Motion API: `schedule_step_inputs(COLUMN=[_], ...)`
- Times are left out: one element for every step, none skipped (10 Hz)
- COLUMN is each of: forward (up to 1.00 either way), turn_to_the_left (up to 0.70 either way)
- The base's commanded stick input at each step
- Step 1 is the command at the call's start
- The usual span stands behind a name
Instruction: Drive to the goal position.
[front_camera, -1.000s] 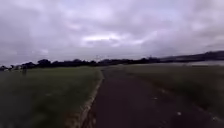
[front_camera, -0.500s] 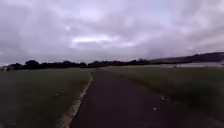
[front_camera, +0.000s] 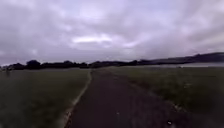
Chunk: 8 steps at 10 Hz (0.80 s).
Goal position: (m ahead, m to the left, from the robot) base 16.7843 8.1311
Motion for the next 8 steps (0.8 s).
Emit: schedule_step_inputs(forward=[0.85,0.85,0.85,0.85,0.85,0.85,0.85,0.85], turn_to_the_left=[0.31,0.31,0.34,0.34,0.34,0.34,0.34,0.0])
